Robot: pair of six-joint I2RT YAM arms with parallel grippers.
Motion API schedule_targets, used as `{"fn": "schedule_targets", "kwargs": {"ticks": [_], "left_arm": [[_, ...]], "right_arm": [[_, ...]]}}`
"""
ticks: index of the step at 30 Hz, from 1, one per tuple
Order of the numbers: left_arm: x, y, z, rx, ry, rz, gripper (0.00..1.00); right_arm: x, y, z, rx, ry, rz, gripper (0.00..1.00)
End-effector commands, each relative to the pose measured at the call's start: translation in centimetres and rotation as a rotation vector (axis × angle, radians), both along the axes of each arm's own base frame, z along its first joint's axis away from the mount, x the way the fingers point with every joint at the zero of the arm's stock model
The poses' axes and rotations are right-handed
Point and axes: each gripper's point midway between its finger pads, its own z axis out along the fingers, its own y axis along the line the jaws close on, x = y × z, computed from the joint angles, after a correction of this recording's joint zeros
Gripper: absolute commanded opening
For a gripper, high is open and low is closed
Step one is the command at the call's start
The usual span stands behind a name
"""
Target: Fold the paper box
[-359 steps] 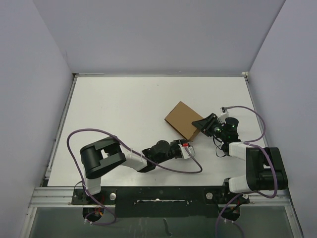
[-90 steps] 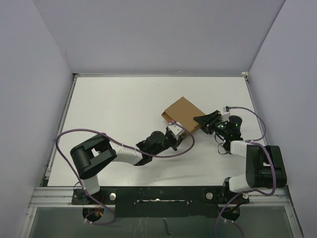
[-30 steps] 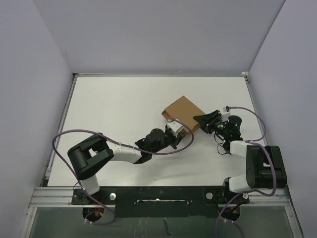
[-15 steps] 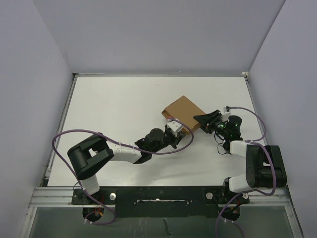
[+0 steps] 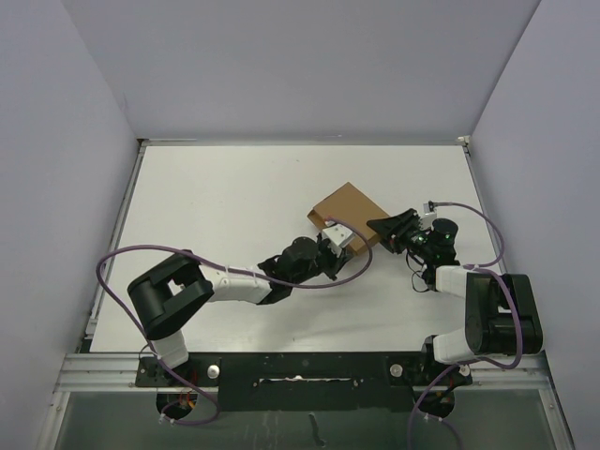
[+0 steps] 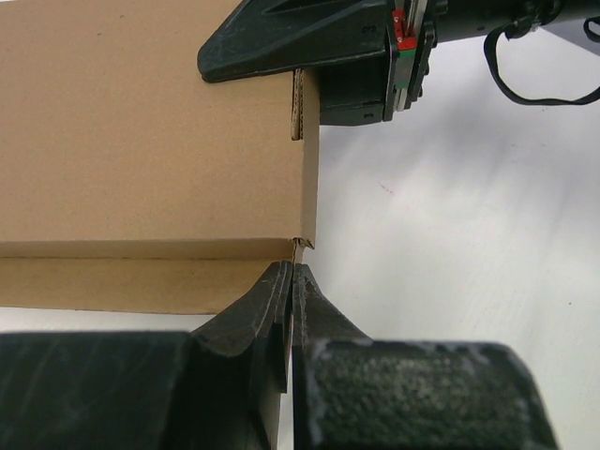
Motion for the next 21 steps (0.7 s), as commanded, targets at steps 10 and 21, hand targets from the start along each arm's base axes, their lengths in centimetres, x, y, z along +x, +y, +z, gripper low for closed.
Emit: {"fn": "schedule_targets", "kwargs": {"ticks": [10,21], "left_arm": [[2.8,-0.9,8.4,-0.067,-0.14,0.019,0.0],[3.1,-2.2,9.7,-0.023,-0.107,0.001,0.0]], "right_arm": [[-0.5,0.7,0.3,-0.035,-0.046,0.06,0.2],[-0.5,0.8,0.0,-0.044,-0.041,0.065,0.2]]}}
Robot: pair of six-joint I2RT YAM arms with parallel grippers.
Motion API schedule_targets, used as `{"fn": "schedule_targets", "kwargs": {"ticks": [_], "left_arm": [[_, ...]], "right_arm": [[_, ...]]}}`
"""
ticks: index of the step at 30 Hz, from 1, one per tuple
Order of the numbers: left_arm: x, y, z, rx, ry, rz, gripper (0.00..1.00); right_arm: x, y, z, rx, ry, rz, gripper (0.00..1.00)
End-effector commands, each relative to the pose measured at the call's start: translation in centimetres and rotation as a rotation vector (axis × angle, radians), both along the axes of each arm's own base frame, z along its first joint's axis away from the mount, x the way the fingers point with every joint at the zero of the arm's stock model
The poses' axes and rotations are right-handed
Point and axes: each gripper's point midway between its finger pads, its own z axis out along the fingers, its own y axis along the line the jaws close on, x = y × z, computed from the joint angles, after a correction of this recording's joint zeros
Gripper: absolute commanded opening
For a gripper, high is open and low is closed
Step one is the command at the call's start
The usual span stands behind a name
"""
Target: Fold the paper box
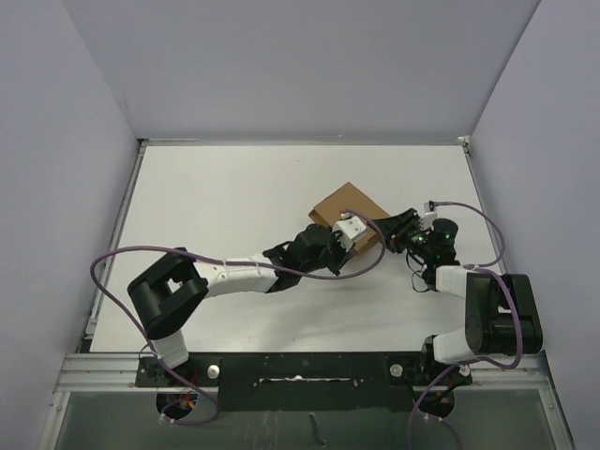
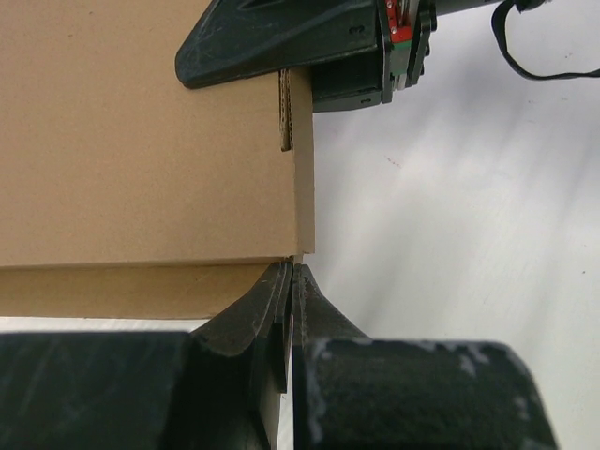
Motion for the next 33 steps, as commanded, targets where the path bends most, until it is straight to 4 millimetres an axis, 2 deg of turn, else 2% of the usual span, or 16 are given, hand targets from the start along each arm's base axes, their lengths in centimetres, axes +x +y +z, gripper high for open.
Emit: {"fn": "schedule_targets", "kwargs": {"ticks": [1,6,15,22,28,29,33], "left_arm": [[2.9,-1.7,9.6,-0.167,-0.119,0.049,0.0],[3.1,-2.0,9.3,-0.131,-0.09,0.061,0.0],[2.7,-1.8,10.5,-0.171,-0.083,0.055,0.02],[2.0,-1.1,10.9,-0.195,-0.065,0.052,0.19],[1.4,0.1,11.1,-0.226,-0.021,0.084,0.26],[1.2,0.5,11.1,-0.241,0.009,0.103,0.29],[1.0,3.0,10.5,-0.364,0.212,0.238,0.52]], "right_arm": [[-0.6,1.0,0.2,-0.023,-0.029,0.068,0.2],[-0.5,0.9,-0.1,-0.021,-0.02,0.064,0.2],[-0.3,0.2,-0.3,-0.01,-0.007,0.044,0.2],[-0.1,-0.2,-0.7,-0.006,0.003,0.034,0.2],[0.0,-0.4,-0.6,-0.004,0.003,0.031,0.2],[0.0,-0.4,-0.6,-0.005,-0.001,0.032,0.2],[0.1,-0.4,-0.5,-0.011,-0.009,0.039,0.2]]}}
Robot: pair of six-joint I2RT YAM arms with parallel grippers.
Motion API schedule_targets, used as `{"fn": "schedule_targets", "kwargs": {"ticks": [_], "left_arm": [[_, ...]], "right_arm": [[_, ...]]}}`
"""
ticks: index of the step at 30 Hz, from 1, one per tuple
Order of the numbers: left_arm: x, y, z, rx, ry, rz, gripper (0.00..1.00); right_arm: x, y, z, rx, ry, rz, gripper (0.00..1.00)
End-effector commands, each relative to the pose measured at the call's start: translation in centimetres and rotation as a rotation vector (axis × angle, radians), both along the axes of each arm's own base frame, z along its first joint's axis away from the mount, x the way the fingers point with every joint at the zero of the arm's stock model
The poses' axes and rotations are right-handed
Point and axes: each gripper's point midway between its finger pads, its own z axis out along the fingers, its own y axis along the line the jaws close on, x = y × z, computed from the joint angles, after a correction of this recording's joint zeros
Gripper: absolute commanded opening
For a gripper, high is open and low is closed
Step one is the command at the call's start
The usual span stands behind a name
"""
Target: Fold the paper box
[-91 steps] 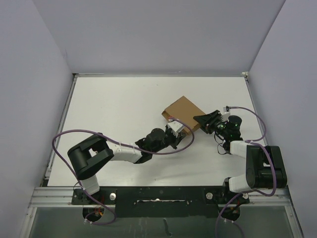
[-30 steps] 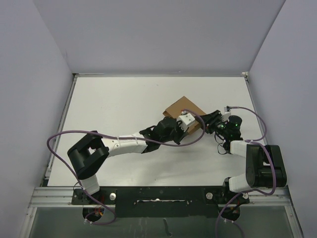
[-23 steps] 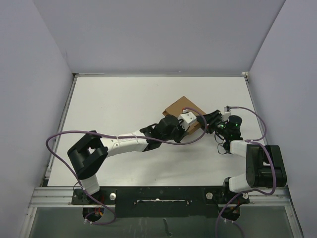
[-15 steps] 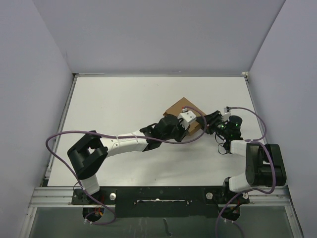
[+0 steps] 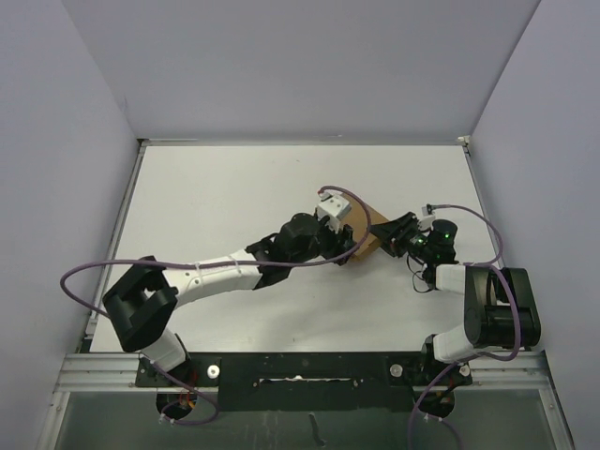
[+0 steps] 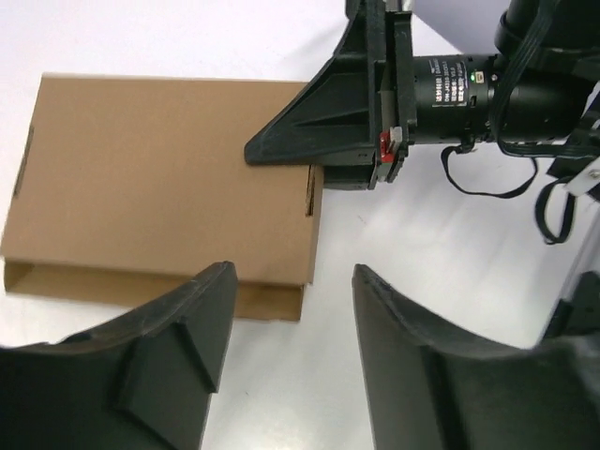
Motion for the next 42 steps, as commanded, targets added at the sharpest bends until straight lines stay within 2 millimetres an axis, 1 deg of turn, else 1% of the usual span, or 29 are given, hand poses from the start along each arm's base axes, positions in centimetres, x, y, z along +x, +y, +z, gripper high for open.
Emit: {"fn": "schedule_targets", "kwargs": {"ticks": [1,4,6,7,8,11,13,18,20,21,25,31,33,35,39,42], "left_arm": [[0.3,3.1,4.1,-0.282,0.203,0.184,0.58],[0.0,4.7,2.1,-0.413,0.419,0.289,0.68],[-0.2,5.2,1.1,-0.5,0.513,0.333,0.76],[-0.4,5.5,0.1,-0.536,0.556,0.356,0.81],[-0.4,5.3,-0.2,-0.589,0.611,0.371,0.83],[0.0,4.5,-1.2,-0.655,0.709,0.41,0.88],[0.4,3.6,-1.8,-0.677,0.738,0.423,0.94],[1.3,2.3,-2.6,-0.754,0.753,0.458,0.97],[1.4,2.0,-3.6,-0.747,0.768,0.486,0.97],[1.5,1.5,-3.2,-0.763,0.774,0.489,0.97],[1.6,0.5,-4.1,-0.787,0.811,0.543,0.93],[1.1,-1.1,-5.2,-0.812,0.885,0.622,0.8],[0.6,-1.6,-5.7,-0.803,0.917,0.647,0.77],[0.3,-1.8,-6.0,-0.803,0.943,0.678,0.74],[-0.3,-1.9,-6.5,-0.825,0.992,0.726,0.65],[-0.4,-1.9,-7.0,-0.824,1.027,0.758,0.62]], "right_arm": [[0.4,0.0,1.1,-0.01,-0.069,0.024,0.2],[0.4,0.0,1.1,-0.014,-0.073,0.029,0.2],[0.4,0.0,1.2,-0.015,-0.076,0.031,0.2],[0.4,0.0,1.1,-0.016,-0.076,0.031,0.2],[0.4,0.0,1.1,-0.017,-0.077,0.032,0.2],[0.4,0.0,1.1,-0.02,-0.078,0.033,0.2],[0.4,0.0,1.1,-0.022,-0.078,0.034,0.2],[0.4,0.0,1.1,-0.023,-0.081,0.036,0.2],[0.4,0.1,1.1,-0.022,-0.08,0.037,0.2],[0.4,0.1,1.0,-0.022,-0.078,0.037,0.2],[0.4,0.1,1.0,-0.02,-0.077,0.04,0.2],[0.4,0.1,1.0,-0.024,-0.082,0.041,0.2],[0.4,0.2,1.0,-0.024,-0.084,0.042,0.2],[0.4,0.2,1.1,-0.025,-0.086,0.042,0.2],[0.4,0.2,1.1,-0.028,-0.091,0.044,0.2],[0.4,0.4,1.2,-0.03,-0.097,0.048,0.2]]}}
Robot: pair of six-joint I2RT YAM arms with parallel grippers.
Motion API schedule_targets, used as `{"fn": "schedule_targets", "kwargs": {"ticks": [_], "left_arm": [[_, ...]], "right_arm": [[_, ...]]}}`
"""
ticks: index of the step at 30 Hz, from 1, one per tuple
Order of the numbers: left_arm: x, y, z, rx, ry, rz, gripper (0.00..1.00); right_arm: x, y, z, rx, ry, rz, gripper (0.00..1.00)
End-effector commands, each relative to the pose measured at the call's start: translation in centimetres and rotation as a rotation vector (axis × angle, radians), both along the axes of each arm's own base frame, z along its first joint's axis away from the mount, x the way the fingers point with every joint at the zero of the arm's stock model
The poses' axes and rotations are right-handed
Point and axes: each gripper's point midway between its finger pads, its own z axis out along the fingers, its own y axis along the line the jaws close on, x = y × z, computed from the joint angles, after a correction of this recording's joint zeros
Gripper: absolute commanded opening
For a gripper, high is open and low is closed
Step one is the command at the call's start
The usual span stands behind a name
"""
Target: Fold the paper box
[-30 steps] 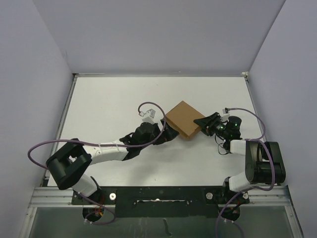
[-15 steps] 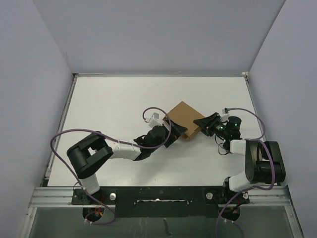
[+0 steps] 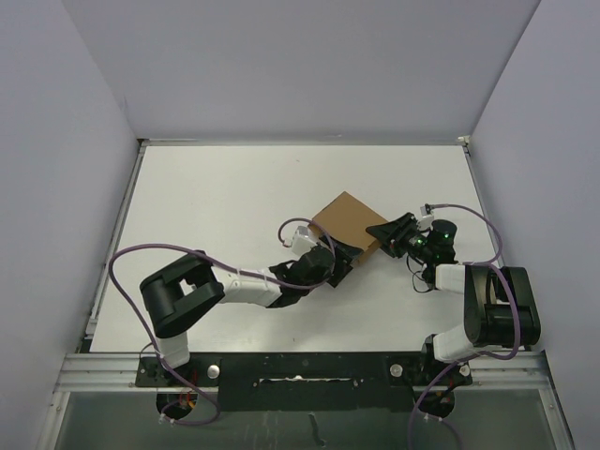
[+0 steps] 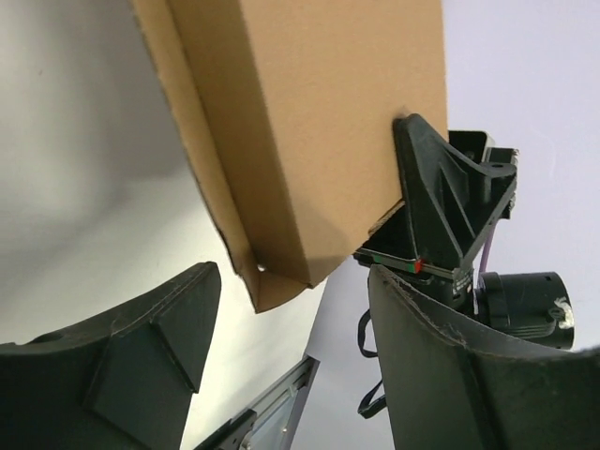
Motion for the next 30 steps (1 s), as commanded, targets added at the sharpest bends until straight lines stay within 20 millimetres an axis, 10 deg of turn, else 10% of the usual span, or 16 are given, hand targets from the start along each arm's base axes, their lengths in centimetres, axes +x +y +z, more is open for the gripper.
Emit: {"fn": "schedule_targets", "kwargs": {"ticks": [1,30], "left_arm": [[0.8,-0.5,0.3,-0.048,0.06,0.082,0.59],[1.1,-1.9,0.7,-0.105,0.129,0.08,0.17]], "right_arm": [[0.6,0.3,1.3,-0.012,-0.08,0.025,0.2],[0.3,1.7,1.9,-0.13,-0.196,0.094,0.17]]}}
